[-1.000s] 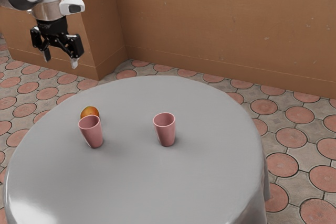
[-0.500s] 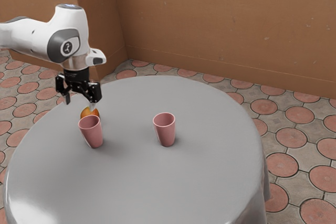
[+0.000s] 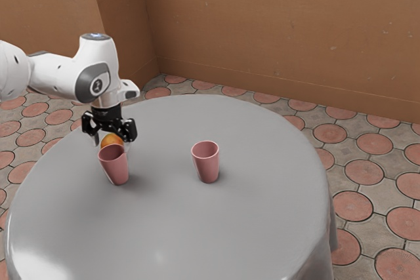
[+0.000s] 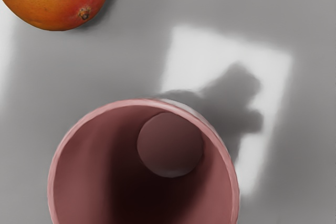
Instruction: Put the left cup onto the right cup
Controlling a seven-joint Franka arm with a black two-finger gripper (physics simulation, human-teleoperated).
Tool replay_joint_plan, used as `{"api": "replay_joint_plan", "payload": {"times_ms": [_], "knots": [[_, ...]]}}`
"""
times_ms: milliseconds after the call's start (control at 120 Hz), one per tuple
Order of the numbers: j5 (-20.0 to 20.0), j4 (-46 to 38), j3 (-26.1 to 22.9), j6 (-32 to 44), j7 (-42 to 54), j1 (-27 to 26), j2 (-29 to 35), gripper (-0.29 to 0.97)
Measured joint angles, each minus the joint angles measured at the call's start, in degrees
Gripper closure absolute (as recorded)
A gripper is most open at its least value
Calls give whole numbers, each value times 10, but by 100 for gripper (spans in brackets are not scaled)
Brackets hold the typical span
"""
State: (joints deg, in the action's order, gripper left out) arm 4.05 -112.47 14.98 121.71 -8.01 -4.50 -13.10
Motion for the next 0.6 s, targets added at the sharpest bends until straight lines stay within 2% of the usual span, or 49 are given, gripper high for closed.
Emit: {"api": "replay_joint_plan", "payload": {"times_ms": [600], "knots": [[-27,2,0,67,-18,0,-50,0]]}}
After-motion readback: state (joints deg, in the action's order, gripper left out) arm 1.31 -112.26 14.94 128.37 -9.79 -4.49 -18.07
